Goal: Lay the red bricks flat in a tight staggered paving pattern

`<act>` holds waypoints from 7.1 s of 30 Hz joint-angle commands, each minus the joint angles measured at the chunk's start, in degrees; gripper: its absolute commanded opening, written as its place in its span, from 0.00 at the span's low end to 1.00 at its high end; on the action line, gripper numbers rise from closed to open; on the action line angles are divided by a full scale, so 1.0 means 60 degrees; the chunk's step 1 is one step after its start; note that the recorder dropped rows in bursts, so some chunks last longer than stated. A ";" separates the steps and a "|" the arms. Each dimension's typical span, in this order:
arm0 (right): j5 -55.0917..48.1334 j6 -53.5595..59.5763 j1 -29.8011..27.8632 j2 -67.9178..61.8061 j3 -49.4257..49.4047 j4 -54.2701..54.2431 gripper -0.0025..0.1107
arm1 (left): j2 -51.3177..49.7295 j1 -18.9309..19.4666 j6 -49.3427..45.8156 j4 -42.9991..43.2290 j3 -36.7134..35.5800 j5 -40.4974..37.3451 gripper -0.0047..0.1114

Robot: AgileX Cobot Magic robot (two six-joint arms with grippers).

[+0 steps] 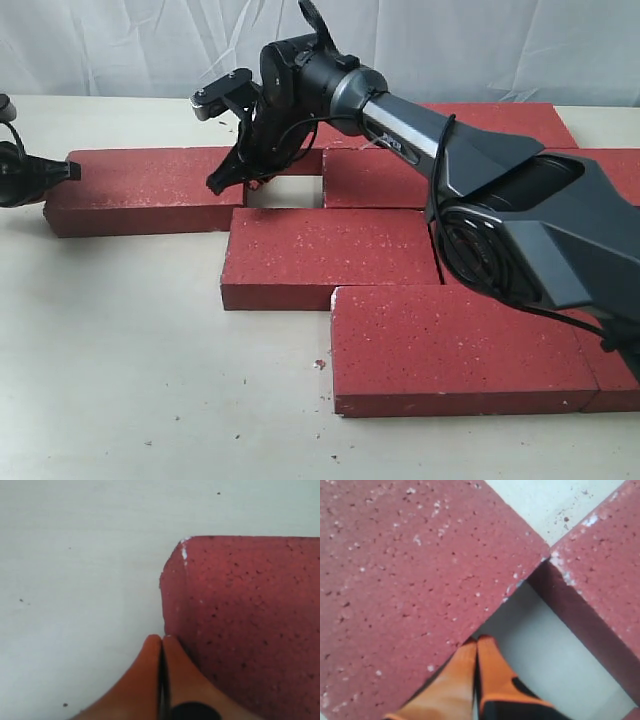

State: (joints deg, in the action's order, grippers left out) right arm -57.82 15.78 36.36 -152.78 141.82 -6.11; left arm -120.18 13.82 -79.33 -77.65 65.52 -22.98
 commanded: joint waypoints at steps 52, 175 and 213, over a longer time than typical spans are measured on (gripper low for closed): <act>-0.2025 -0.0144 0.0265 0.1506 0.0023 0.2237 0.02 | 0.0017 0.0104 -0.0625 -0.0567 0.0210 -0.0985 0.04; 0.4132 -0.0356 -0.3349 0.9020 -0.9915 0.2168 0.02 | 0.3144 -0.2671 -0.0549 -0.1430 0.1361 -0.0962 0.04; 0.7813 -0.1125 -0.7271 1.7556 -1.7441 0.0927 0.02 | 1.2603 -0.2789 1.3460 1.4473 -0.4388 0.1436 0.04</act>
State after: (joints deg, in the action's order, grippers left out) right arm -14.87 8.76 -7.21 -51.53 40.70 0.00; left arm -48.68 -2.83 1.01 11.64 41.83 -15.72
